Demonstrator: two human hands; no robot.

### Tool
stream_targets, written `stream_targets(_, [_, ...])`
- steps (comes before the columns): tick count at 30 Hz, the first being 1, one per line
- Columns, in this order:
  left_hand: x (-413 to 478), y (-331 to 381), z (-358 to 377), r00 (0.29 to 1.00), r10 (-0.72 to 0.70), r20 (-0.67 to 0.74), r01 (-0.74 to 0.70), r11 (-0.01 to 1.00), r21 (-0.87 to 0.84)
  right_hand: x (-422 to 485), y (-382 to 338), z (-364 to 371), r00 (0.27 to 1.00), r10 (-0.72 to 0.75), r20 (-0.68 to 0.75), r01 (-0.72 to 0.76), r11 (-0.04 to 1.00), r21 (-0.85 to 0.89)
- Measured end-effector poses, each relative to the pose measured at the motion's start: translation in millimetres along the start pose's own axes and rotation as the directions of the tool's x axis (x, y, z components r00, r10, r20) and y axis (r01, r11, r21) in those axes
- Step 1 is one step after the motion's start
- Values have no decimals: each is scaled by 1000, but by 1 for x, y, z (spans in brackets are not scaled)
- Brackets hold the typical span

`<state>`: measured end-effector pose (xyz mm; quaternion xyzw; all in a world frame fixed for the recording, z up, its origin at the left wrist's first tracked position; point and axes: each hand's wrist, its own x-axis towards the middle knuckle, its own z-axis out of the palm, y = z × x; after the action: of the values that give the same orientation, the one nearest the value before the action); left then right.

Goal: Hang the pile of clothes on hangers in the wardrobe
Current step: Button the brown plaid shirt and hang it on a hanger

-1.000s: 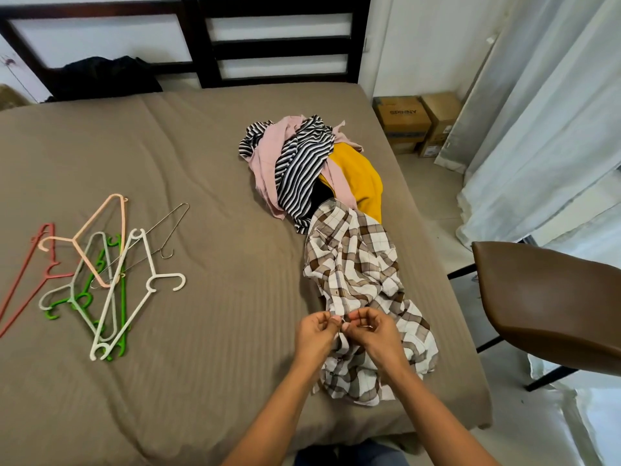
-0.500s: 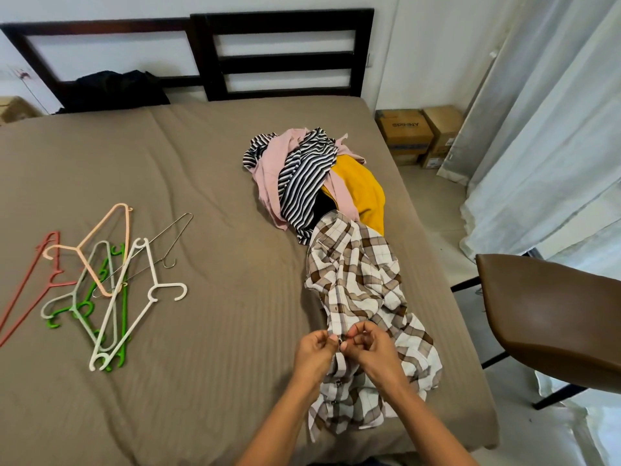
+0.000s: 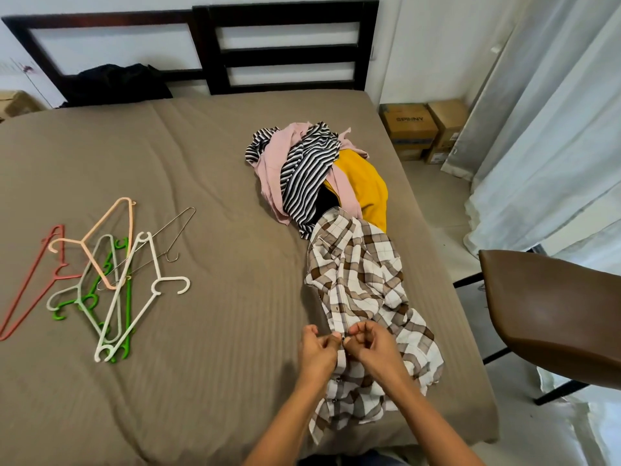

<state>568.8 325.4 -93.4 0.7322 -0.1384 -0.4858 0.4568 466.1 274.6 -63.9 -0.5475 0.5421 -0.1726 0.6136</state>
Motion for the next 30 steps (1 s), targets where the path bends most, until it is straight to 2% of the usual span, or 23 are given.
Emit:
stream_targets(4, [-3, 7, 2, 993, 86, -75, -75, 987, 139, -9, -4, 4, 989, -95, -112, 95, 995, -11])
stream_targets(8, [-5, 5, 4, 998, 45, -40, -41, 993, 106, -11, -5, 6, 988, -115, -106, 116, 993, 6])
stream_targets(10, [-2, 4, 4, 1000, 9, -28, -9, 1000, 19, -9, -4, 5, 994, -71, -82, 78, 994, 80])
stream_targets(13, [-1, 6, 2, 1000, -24, 11, 25, 996, -80, -4, -4, 1, 997, 78, 2, -76, 961, 266])
stream_targets(15, [0, 7, 1, 999, -42, 33, 45, 993, -109, -4, -6, 2, 994, 108, 18, -108, 951, 291])
stream_targets(17, [1, 4, 2, 1000, -18, 5, 18, 999, -49, -7, -10, 6, 997, 55, -63, -45, 989, 144])
stream_targets(19, [1, 1, 5, 998, 22, -57, -17, 996, 87, -13, -14, 13, 978, -55, -200, 28, 990, -137])
stream_targets(21, [-2, 1, 7, 990, 63, -124, -42, 986, 159, -21, -15, 21, 939, -199, -279, 77, 915, -395])
stream_targets(23, [-2, 0, 8, 989, 62, -135, -43, 989, 139, -27, -13, 27, 919, -297, -260, 105, 819, -564])
stream_targets(25, [-1, -1, 8, 994, 24, -102, -14, 996, 92, -28, -10, 29, 916, -311, -251, 112, 803, -585])
stream_targets(30, [1, -3, 8, 999, -41, -35, 41, 999, 1, -24, -15, 24, 938, -199, -283, 96, 935, -341])
